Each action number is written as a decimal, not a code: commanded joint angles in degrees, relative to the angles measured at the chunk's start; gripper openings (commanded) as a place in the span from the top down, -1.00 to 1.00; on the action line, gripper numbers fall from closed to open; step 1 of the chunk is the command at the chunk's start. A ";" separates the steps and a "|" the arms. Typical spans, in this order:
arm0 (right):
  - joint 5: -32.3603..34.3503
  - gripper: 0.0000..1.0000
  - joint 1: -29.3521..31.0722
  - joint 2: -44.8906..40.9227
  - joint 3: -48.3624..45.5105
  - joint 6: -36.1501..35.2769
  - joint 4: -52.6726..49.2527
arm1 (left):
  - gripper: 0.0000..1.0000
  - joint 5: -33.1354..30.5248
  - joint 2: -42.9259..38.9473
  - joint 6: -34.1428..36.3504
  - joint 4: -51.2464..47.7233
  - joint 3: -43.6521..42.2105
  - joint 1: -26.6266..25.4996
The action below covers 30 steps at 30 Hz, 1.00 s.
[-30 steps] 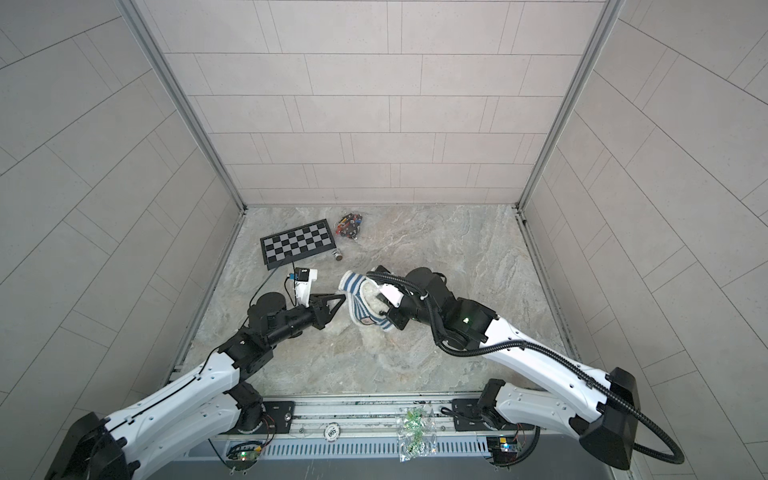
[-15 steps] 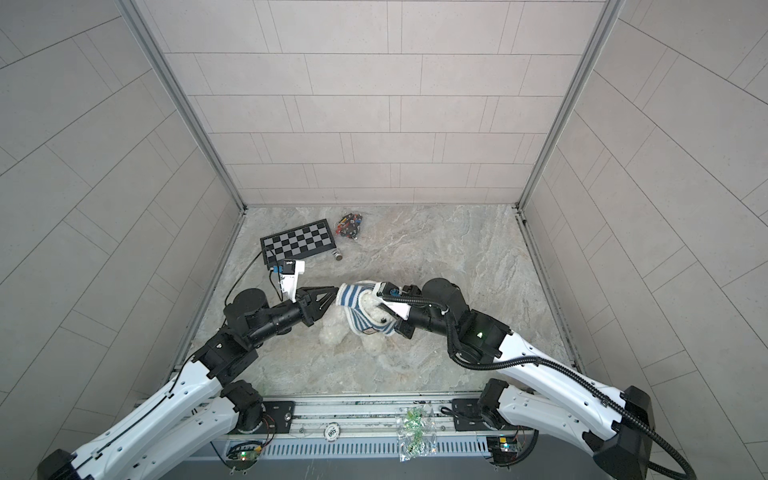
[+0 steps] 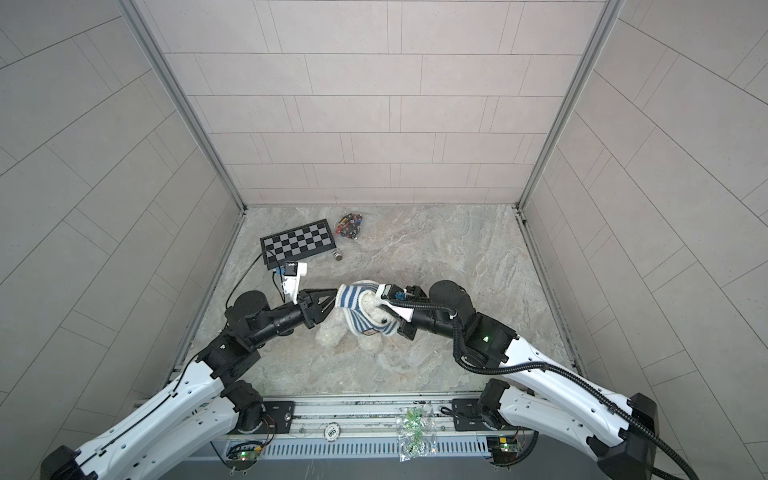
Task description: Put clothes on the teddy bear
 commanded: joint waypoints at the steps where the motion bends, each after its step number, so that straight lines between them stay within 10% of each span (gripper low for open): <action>1: -0.81 1.00 -0.02 -0.67 0.28 -1.55 3.39 | 0.26 1.08 0.96 -1.07 5.03 -0.88 -1.06; 11: 0.89 1.00 -0.04 -1.12 -0.13 -1.95 3.65 | 1.00 -0.76 2.34 -2.27 6.84 -1.92 -2.79; 30: 9.06 1.00 -0.04 -8.04 -4.22 -0.85 7.76 | 1.00 -14.45 -7.46 -1.78 -15.08 -8.72 4.17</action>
